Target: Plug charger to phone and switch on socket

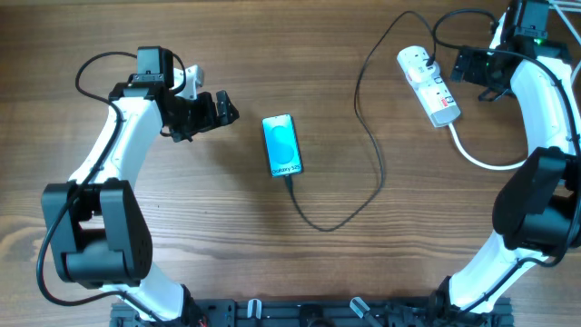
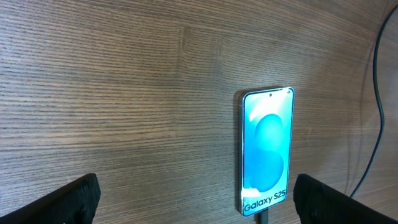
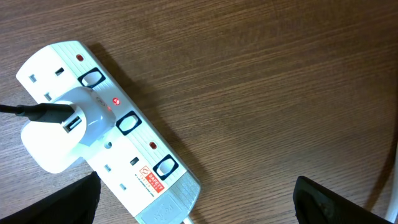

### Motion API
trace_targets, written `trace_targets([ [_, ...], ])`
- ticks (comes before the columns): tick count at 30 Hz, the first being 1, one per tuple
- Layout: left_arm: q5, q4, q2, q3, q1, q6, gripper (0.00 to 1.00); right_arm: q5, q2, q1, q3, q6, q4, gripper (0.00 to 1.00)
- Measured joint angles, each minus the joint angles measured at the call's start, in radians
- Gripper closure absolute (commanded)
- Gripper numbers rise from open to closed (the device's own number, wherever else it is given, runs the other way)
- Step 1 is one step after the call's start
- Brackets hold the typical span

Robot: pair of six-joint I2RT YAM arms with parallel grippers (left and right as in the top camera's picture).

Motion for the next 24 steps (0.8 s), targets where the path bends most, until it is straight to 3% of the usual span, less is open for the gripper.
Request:
trace_targets([
  [5,-0.005,0.000,0.000,0.000,0.000,0.000,0.00,0.000,0.000,0.000,0.000,0.000,0.000,0.00],
  [11,-0.181,-0.001,-0.042,0.000,0.000,0.000,0.00,0.000,0.000,0.000,0.000,0.000,0.000,0.00],
  [24,-0.274,-0.023,-0.443,0.000,0.000,0.000,0.00,0.000,0.000,0.000,0.000,0.000,0.000,0.00],
])
